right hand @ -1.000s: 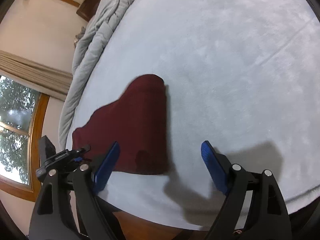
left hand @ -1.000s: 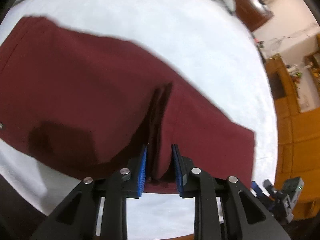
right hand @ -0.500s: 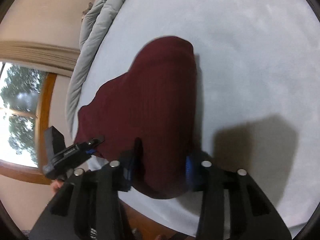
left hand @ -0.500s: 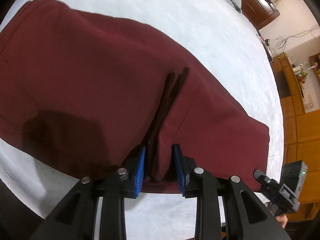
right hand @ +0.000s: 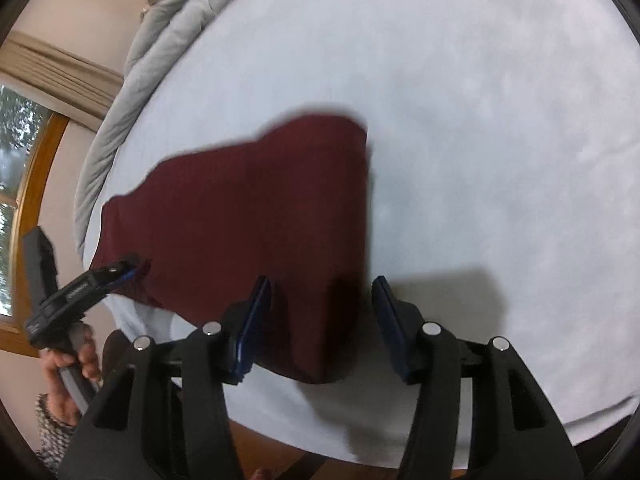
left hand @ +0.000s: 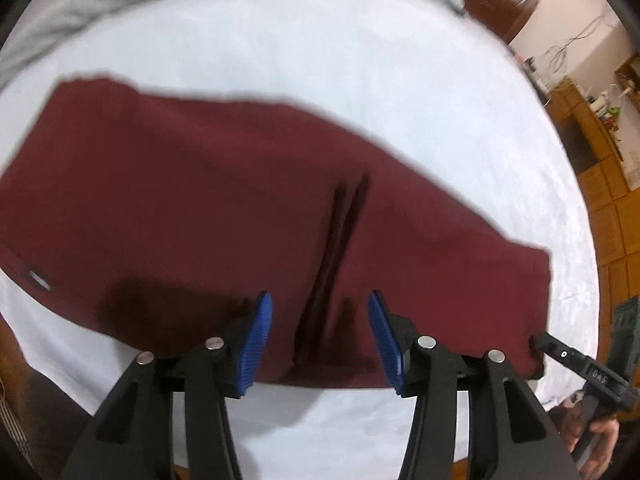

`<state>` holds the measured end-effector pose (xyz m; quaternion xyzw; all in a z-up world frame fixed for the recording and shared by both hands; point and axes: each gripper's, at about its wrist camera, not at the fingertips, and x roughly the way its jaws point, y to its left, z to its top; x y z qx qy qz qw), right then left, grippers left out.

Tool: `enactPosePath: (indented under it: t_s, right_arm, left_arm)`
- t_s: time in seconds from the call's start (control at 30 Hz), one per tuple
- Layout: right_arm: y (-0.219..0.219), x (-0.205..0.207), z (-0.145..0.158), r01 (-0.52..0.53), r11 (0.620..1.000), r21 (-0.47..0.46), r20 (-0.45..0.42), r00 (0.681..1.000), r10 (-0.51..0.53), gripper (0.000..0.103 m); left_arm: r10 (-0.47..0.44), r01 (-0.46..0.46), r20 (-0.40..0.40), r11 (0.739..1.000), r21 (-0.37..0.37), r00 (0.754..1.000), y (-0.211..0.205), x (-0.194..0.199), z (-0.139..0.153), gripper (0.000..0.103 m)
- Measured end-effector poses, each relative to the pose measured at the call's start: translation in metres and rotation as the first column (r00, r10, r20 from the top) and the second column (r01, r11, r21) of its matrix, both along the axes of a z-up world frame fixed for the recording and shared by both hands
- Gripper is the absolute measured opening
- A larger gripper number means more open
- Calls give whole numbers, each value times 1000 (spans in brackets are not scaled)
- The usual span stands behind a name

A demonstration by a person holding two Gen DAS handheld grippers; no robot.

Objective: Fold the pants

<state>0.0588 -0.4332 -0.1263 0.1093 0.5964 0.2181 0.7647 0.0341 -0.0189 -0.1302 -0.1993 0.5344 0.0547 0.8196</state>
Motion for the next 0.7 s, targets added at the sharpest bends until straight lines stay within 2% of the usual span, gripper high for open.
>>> enactPosePath:
  t_s: [0.13,0.2,0.27,0.37,0.4,0.47,0.57,0.7]
  right_arm:
    - [8,14,24,-36,999,39,80,996,32,53]
    - [21,24,27,-60,997,40,88,994,56,53]
    - [30,33,24,-72,996,51,89,994,67,52]
    - [39,48,10,-72,997,-2,63,995,72,51]
    - [42,53,2,-65,998,-23,44,997,66,47]
    - [42,58,-8,-53,998,-34,11,999,53,44]
    - [40,62,-20,-45,999,-27,-3,999,45,42]
    - [39,56,-7,-41,999,0,25,999,41,44]
  left_arm:
    - [-68,73,86,996,-49,994,-22,18,24,54]
    - [-115,126,107,987,-97,988,-40,34,25,54]
    - [-144,155,113,982,-103,983,-53,48,21,54]
    - [-163,169,63,981,-98,985,-62,72,0,54]
    - [-158,161,33,982,-97,987,-61,76,-8,54]
    - [-139,135,-25,983,-125,990,-57,82,-26,53]
    - [-136,131,-26,980,-148,990,-52,78,-36,50]
    - [-139,133,-26,978,-162,990,-45,70,-30,50]
